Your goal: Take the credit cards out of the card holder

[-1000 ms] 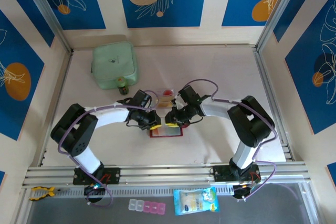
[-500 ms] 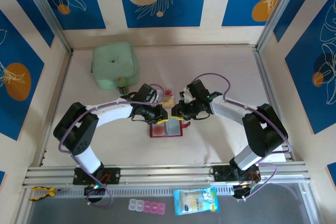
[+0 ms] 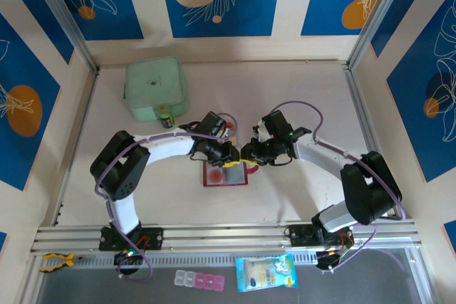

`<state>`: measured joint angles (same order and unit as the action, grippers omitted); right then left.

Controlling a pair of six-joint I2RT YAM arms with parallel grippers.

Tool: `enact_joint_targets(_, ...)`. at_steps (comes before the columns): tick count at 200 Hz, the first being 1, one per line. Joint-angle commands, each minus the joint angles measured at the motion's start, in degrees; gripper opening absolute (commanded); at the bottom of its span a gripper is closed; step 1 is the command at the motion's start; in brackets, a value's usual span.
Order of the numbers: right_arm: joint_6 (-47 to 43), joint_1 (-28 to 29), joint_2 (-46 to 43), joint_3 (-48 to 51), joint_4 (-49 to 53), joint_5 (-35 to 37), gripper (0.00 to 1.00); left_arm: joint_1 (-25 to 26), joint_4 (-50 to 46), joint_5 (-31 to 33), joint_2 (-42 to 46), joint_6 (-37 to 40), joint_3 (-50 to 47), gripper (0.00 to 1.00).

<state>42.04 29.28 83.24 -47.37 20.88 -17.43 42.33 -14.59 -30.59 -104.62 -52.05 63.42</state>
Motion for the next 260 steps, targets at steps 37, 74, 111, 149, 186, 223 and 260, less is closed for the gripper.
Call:
enact_joint_targets(37, -0.5, -1.0, -5.0, 1.2, 4.1, 0.4, 0.29, 1.0, -2.0, -1.6, -3.9, 1.8, 5.9, 0.30)
enact_joint_targets(74, 0.3, -0.9, -5.3, 1.1, 3.8, -0.1, 0.29, 0.6, -4.3, 1.1, -3.2, 3.4, 7.0, 0.30)
enact_joint_targets(111, 1.4, 0.4, -3.6, 0.8, 2.4, -0.5, 0.29, -1.3, -4.0, 3.1, 0.3, 3.5, 2.9, 0.30)
enact_joint_targets(149, 1.7, 2.7, 0.0, -1.3, 1.4, -0.8, 0.28, -4.2, -3.2, 4.8, 5.0, 3.2, -3.0, 0.28)
enact_joint_targets(186, 2.0, 5.6, 4.9, -4.1, 0.3, -1.2, 0.27, -6.9, -3.3, 6.3, 9.7, 3.3, -8.8, 0.26)
enact_joint_targets(223, 2.3, 8.0, 9.7, -7.2, -0.2, -1.5, 0.25, -9.1, -3.5, 7.2, 13.5, 3.3, -13.9, 0.23)
enact_joint_targets(260, 2.3, 9.4, 13.3, -9.5, -0.4, -2.1, 0.24, -10.4, -3.8, 7.9, 15.0, 3.4, -17.0, 0.22)
